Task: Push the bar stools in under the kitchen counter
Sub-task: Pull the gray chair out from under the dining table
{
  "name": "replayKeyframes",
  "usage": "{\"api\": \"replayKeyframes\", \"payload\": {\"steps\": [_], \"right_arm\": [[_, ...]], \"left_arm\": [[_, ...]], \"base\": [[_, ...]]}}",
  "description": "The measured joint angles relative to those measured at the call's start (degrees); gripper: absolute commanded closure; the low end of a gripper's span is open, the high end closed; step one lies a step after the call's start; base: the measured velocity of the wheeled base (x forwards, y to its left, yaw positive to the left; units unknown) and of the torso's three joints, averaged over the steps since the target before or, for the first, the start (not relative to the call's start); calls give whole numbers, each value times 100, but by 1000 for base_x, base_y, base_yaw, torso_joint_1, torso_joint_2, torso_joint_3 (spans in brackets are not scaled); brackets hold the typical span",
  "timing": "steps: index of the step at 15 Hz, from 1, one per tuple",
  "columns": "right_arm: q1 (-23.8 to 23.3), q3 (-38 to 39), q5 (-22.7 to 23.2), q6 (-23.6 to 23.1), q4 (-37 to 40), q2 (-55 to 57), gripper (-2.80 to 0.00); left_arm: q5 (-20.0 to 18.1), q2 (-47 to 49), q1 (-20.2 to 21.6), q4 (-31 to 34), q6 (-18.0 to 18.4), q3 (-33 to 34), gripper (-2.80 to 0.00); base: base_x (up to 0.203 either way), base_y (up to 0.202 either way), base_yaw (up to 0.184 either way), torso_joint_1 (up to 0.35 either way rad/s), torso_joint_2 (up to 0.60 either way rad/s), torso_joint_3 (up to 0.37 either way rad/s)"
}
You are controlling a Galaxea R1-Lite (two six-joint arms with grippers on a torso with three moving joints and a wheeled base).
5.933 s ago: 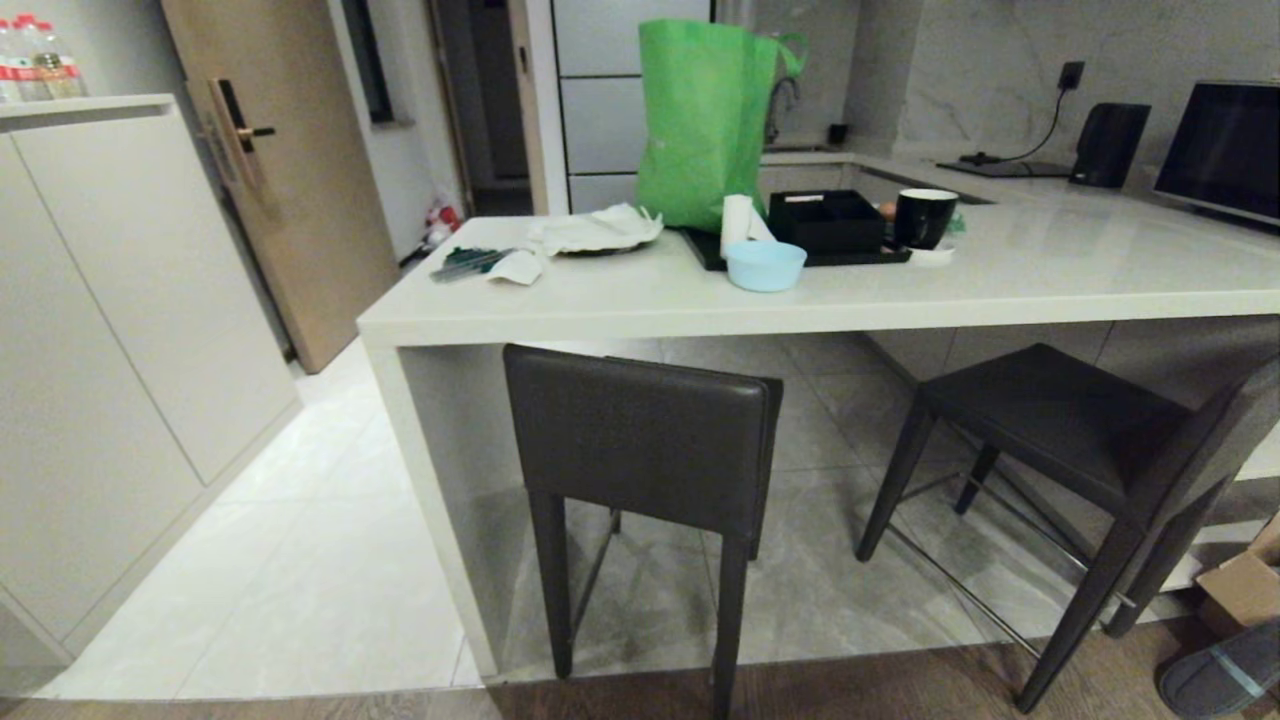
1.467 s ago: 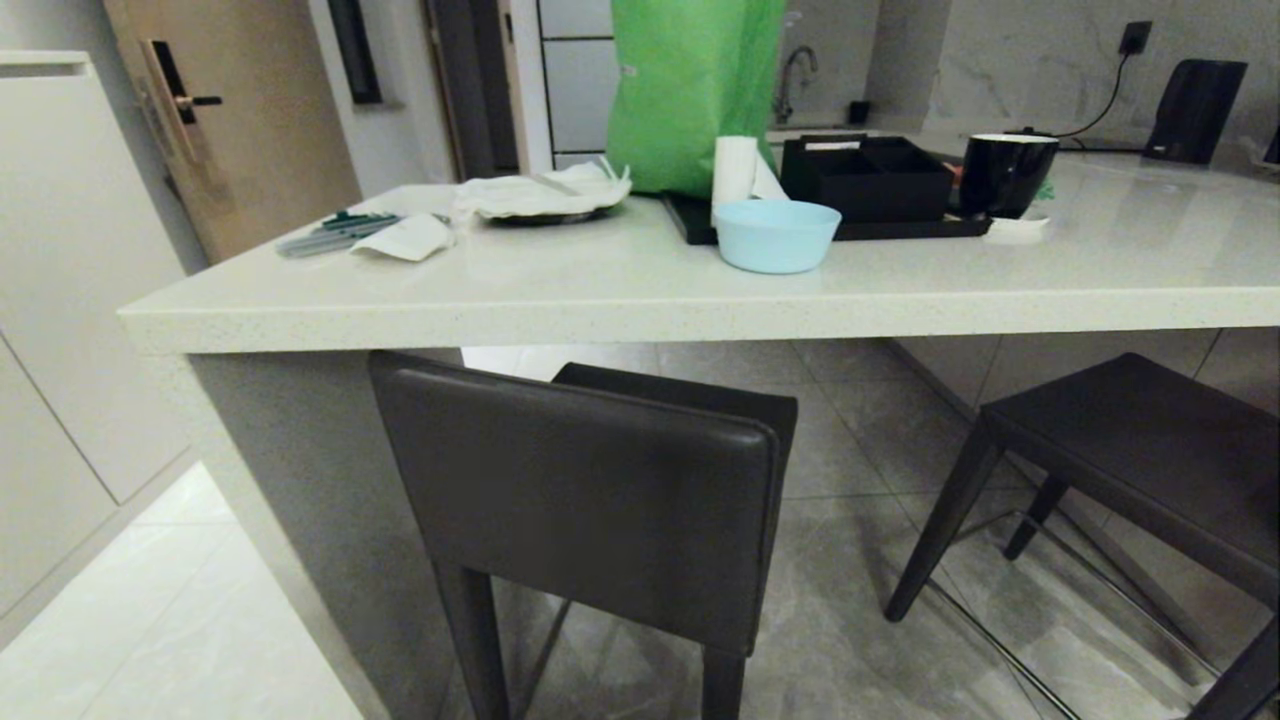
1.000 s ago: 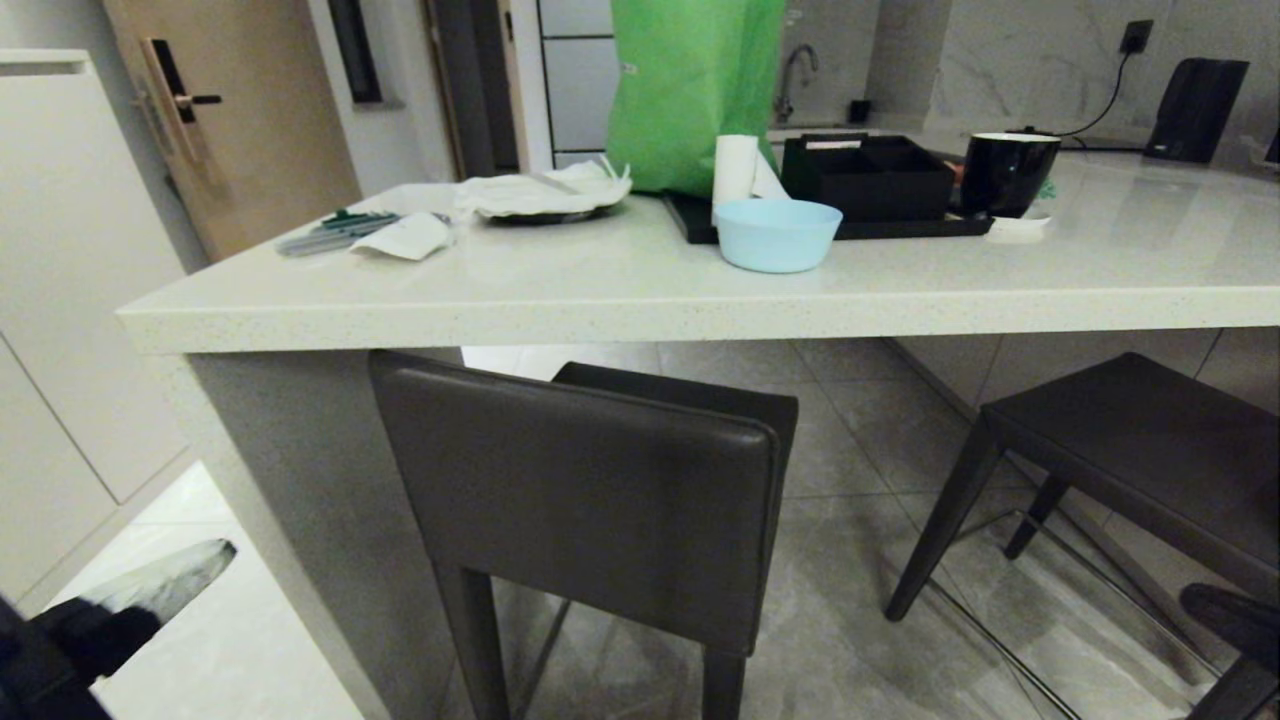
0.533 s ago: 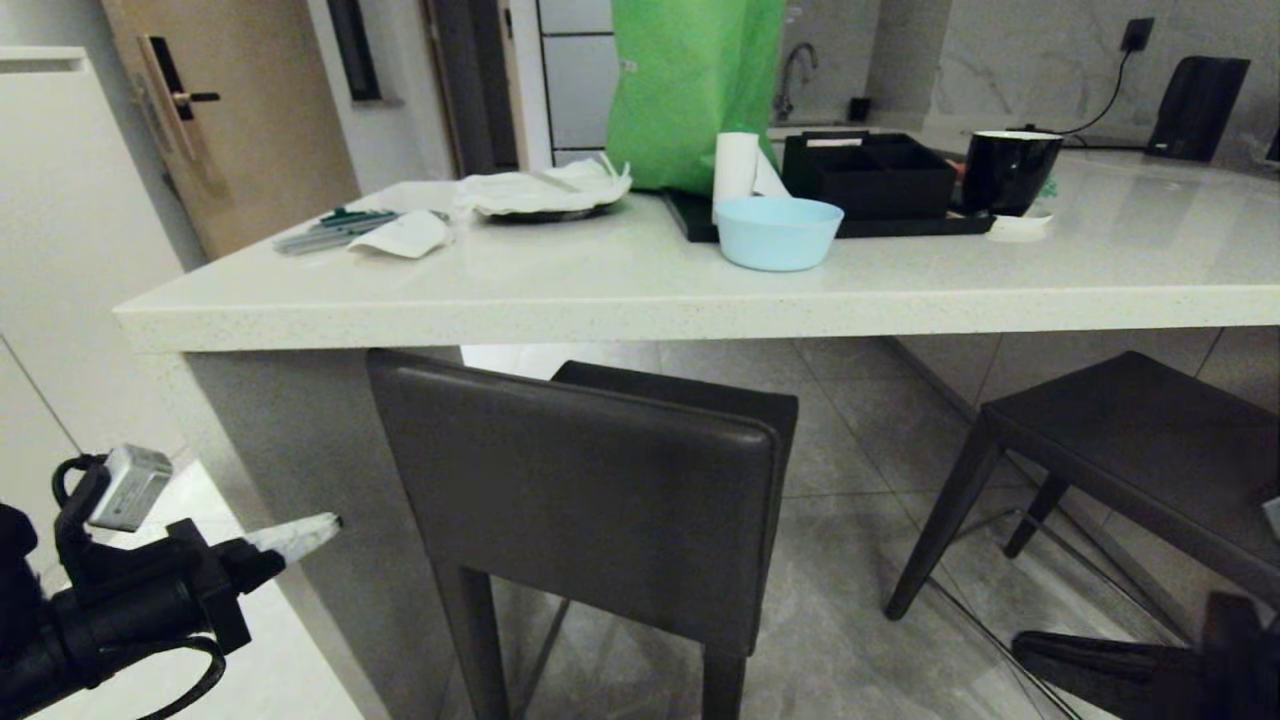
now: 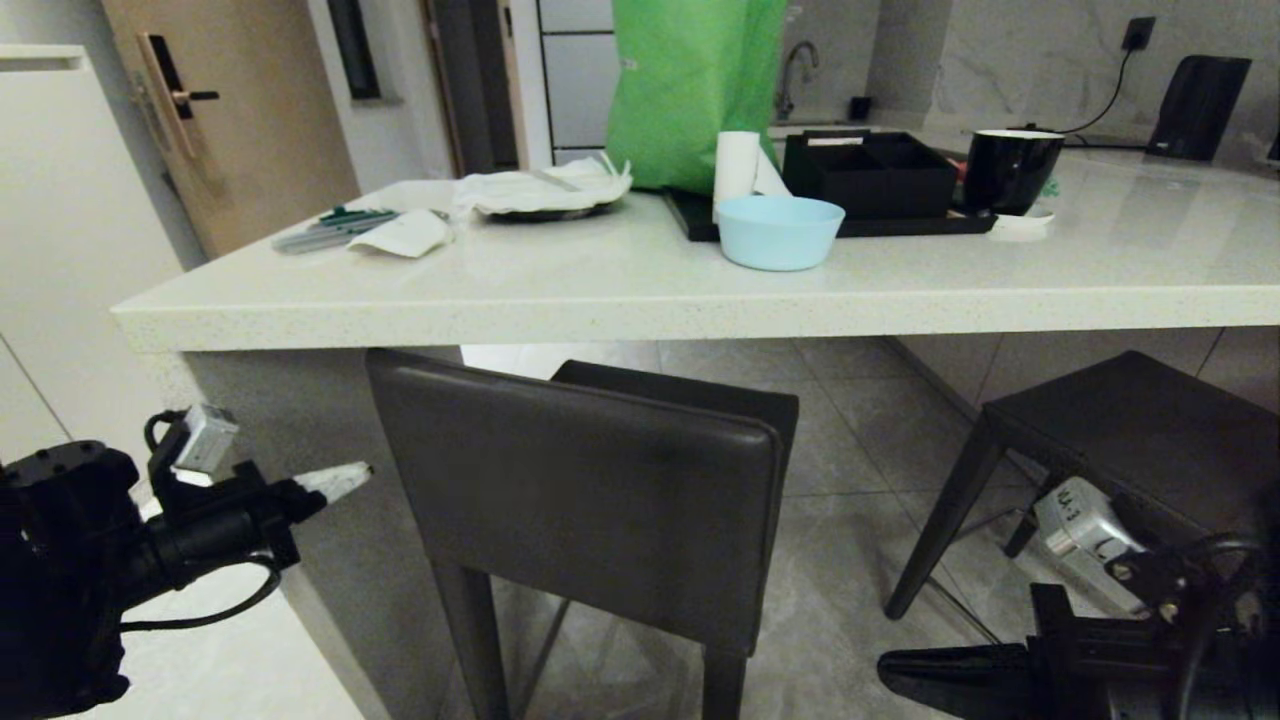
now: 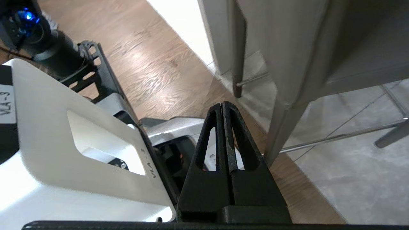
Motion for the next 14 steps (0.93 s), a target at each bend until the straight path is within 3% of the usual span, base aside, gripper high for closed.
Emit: {"api": "replayKeyframes", "payload": {"steps": [5,11,14], "right_arm": [[74,-421,11,0,-26,559,0],[333,-840,-79,16,-714,1441,0],[590,-937,-379,30,-956,1895,0]], "left_arm": [[10,511,-173,0,-59,-906,0],[45,825,-118,39,-155,-1578,0],[49,924,-171,233,-167,-1830,0]], "base": [[0,0,0,0,0,0],[0,0,0,0,0,0],[0,0,0,0,0,0]]}}
